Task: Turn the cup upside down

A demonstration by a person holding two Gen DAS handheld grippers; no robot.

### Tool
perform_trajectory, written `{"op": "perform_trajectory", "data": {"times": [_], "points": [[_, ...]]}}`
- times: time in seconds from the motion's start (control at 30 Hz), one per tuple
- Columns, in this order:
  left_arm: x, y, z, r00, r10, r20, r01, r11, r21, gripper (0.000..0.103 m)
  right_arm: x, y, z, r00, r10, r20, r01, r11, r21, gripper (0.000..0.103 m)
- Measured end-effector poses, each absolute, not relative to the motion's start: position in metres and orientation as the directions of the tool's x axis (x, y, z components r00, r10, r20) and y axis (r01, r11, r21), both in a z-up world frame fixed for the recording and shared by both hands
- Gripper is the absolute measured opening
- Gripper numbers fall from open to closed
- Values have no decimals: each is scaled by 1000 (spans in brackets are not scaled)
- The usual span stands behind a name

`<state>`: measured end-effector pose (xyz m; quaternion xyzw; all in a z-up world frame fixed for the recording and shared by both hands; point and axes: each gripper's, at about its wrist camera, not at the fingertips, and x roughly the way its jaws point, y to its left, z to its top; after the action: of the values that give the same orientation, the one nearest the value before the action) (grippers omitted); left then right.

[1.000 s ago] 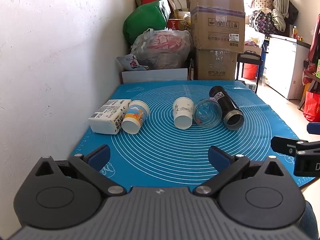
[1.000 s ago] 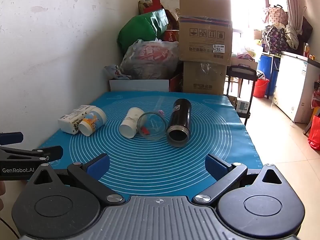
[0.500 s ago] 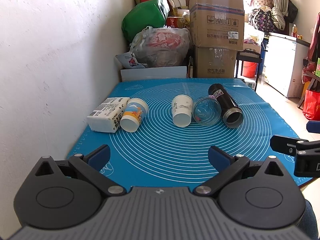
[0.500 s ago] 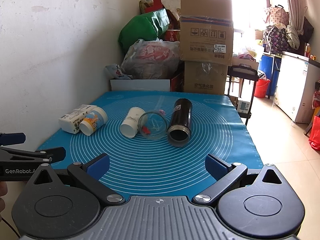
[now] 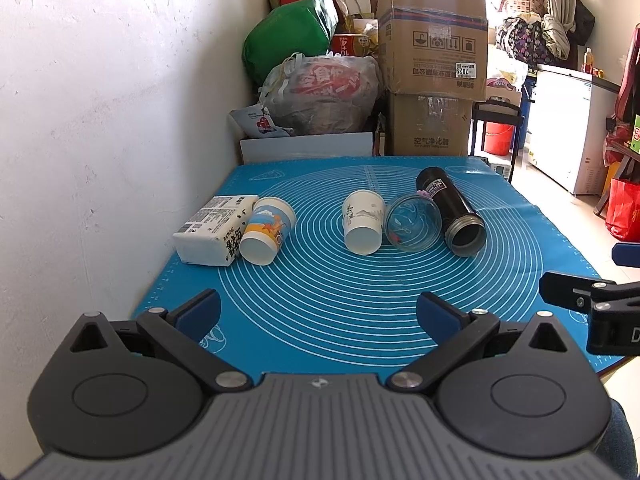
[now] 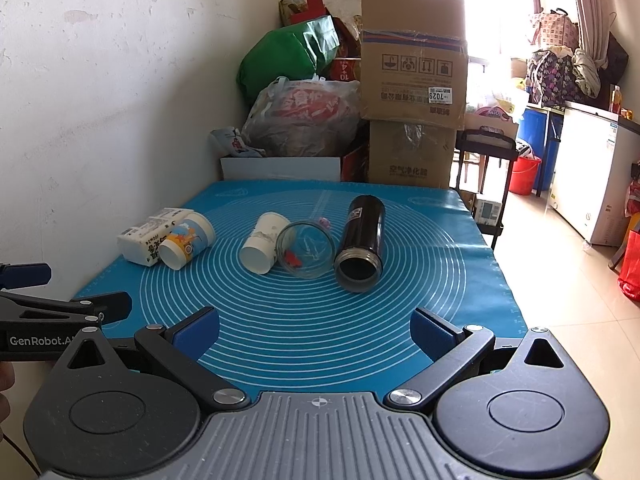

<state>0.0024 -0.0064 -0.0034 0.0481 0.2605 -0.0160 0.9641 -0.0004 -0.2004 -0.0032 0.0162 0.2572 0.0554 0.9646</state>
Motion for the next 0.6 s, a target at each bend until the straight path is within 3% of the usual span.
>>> {"op": "perform_trajectory", "data": {"times": [0.6], "points": [[2, -6, -5, 866, -8, -500, 57, 995, 83, 102, 0, -201, -3, 862, 114, -494, -97, 993, 60, 103]]}}
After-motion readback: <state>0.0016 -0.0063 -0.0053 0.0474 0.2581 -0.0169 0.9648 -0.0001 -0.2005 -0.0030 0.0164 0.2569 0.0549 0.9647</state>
